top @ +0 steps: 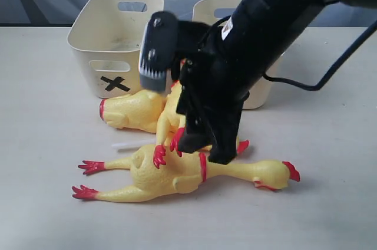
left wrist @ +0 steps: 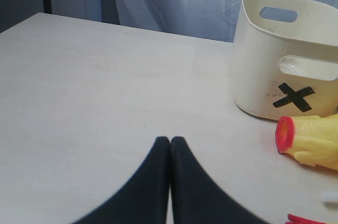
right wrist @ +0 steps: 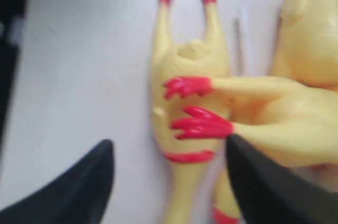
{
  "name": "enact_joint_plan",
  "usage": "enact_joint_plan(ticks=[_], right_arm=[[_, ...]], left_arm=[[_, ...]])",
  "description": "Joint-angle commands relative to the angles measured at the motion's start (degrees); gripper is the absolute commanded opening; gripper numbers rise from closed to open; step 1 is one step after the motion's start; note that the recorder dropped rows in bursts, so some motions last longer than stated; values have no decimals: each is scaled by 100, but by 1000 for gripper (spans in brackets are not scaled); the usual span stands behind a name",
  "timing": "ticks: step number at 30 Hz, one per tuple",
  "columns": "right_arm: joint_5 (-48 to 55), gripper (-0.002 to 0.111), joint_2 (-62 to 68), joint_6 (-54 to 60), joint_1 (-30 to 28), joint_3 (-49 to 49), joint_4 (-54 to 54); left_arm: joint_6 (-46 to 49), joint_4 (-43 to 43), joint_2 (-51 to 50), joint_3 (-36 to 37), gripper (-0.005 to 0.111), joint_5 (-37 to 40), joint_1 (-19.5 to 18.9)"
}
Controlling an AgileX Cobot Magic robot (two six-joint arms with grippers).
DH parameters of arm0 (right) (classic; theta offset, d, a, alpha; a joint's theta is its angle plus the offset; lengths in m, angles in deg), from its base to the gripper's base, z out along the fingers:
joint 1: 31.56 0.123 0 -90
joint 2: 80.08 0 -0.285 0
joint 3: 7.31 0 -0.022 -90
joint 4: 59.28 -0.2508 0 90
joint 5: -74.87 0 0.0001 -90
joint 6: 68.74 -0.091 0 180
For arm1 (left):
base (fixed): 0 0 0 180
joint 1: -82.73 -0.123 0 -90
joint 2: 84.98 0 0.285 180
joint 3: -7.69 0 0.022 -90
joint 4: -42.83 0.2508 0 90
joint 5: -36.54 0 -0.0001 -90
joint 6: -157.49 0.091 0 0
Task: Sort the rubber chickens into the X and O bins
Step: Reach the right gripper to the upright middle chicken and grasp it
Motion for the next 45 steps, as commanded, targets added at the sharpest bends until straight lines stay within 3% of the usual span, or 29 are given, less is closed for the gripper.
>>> enact_joint_plan(ticks=[1,7,13,19,26,31,45], right_arm=[[-936,83,-18,-549,628,-52,2527],[-1488,61,46,-367,823,-42,3456],[-1318,61,523,-260,823,-42,4273],[-1418,61,612,290,823,286,4258],[-2830,61,-147,358,812,1308,4301],[-3541,61,-462,358,487,1683,4038],[-4256,61,165,402,349,2037,3908]], left_arm=[[-29,12,20,-15,0,-63,46],[-29,12,20,-15,0,-63,46],[-29,12,20,-15,0,-63,46],[-29,12,20,-15,0,-63,46],[-29,12,20,-15,0,-63,46],[-29,12,20,-15,0,-63,46],[-29,12,20,-15,0,-63,46]])
